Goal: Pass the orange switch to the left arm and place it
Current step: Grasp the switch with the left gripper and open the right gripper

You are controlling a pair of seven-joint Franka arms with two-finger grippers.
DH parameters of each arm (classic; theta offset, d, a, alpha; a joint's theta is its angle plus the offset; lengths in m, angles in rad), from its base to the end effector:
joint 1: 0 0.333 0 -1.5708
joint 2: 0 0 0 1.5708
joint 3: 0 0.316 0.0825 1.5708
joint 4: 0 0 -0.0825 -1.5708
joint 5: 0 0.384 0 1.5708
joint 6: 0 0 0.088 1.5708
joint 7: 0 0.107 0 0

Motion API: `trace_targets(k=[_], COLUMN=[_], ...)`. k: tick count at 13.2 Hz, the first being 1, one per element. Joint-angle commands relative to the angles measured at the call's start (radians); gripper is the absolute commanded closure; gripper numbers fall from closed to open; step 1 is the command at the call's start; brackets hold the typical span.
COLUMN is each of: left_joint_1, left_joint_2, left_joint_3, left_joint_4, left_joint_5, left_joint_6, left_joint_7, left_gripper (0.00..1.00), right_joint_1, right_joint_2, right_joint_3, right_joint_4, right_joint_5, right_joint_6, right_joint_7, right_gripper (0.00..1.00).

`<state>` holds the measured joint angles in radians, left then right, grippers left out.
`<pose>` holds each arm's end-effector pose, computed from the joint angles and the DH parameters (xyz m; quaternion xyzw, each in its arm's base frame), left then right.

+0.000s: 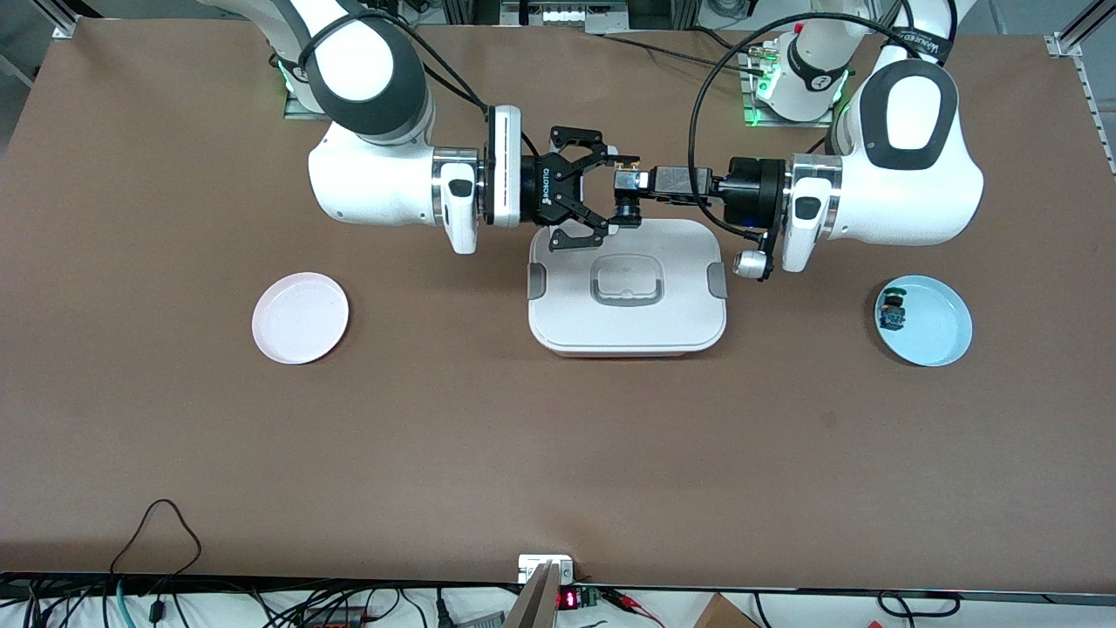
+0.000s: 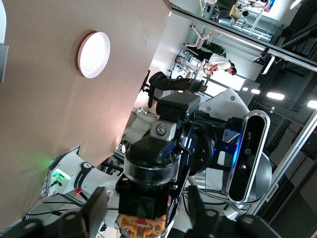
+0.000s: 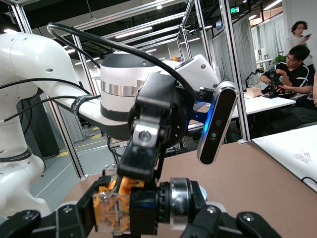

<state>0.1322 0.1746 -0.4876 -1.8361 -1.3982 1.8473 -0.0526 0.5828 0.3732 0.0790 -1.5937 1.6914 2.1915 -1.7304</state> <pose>0.5539 -0.2702 0.4983 0.7622 0.1057 -0.1892 0.6100 0.5378 0.4540 0.4792 -0.5787 -0.4693 -0.3990 0.5345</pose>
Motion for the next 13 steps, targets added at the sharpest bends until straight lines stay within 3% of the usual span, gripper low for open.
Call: trace_targets(k=[1, 3, 4, 6, 7, 8, 9, 13], left_joint_1=[0.014, 0.021, 0.021, 0.021, 0.021, 0.021, 0.023, 0.053], left_joint_2=[-0.029, -0.023, -0.023, -0.023, -0.023, -0.024, -0.024, -0.033], left_joint_3=[-0.009, -0.009, -0.009, -0.009, -0.009, -0.009, -0.009, -0.002], left_joint_4=[-0.029, -0.029, -0.029, -0.028, -0.028, -0.028, -0.026, -0.028], left_joint_5=[-0.035, -0.033, -0.033, -0.033, -0.033, -0.033, -0.033, -0.027], left_joint_6=[0.013, 0.006, 0.006, 0.006, 0.006, 0.006, 0.006, -0.037], left_joint_7=[0.01, 0.017, 0.019, 0.02, 0.019, 0.019, 0.019, 0.011], left_gripper=[0.6, 0.91, 1.0, 1.0, 1.0, 1.0, 1.0, 1.0], right_joint_1=[0.008, 0.008, 0.008, 0.005, 0.005, 0.005, 0.005, 0.005], right_joint_2=[0.004, 0.004, 0.004, 0.001, 0.0, -0.002, -0.005, -0.01], right_joint_3=[-0.002, -0.002, -0.002, -0.004, -0.004, -0.004, -0.004, -0.004], right_joint_4=[0.012, 0.012, 0.012, 0.012, 0.011, 0.003, 0.0, -0.003], right_joint_5=[0.022, 0.022, 0.022, 0.022, 0.022, 0.024, 0.027, 0.03], right_joint_6=[0.008, 0.008, 0.008, 0.007, 0.004, 0.002, 0.002, 0.004], right_joint_7=[-0.018, -0.018, -0.018, -0.018, -0.017, -0.003, 0.0, 0.009], right_gripper=[1.0, 1.0, 1.0, 0.99, 0.94, 0.6, 0.01, 0.0])
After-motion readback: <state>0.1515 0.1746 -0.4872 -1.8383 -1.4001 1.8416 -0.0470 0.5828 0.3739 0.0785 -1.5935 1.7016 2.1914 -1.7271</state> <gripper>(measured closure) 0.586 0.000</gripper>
